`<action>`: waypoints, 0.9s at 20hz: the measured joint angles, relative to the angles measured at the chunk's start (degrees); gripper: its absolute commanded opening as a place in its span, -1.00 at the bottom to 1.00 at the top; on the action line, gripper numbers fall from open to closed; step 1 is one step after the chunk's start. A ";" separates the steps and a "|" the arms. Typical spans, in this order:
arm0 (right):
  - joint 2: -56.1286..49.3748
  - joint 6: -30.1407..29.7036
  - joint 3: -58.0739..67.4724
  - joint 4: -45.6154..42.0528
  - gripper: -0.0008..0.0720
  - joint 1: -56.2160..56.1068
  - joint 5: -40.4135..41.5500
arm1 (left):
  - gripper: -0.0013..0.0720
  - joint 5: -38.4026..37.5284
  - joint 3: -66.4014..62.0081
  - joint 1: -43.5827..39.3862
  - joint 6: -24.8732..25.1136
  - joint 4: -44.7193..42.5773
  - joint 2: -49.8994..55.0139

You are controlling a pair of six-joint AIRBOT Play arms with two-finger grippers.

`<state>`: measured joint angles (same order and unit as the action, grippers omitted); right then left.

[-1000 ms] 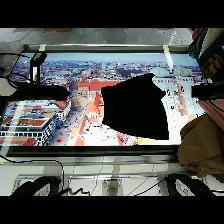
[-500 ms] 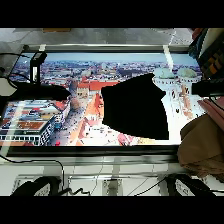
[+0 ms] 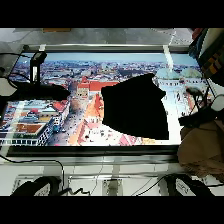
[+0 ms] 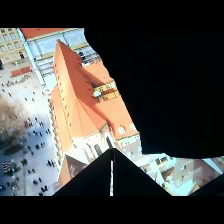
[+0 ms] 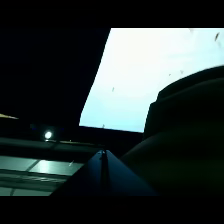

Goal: Fold the clothes and pants, and hang the long-sleeved shirts on hangers.

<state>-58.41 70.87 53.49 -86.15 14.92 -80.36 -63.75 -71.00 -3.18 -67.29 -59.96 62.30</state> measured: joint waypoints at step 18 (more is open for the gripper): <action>-11.89 -5.97 -20.68 31.93 0.24 29.05 8.70 | 0.39 -1.77 0.57 -0.02 -0.42 2.89 6.99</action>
<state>-70.30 64.90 32.82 -54.22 43.97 -71.66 -65.52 -70.43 -3.20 -67.70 -57.08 69.30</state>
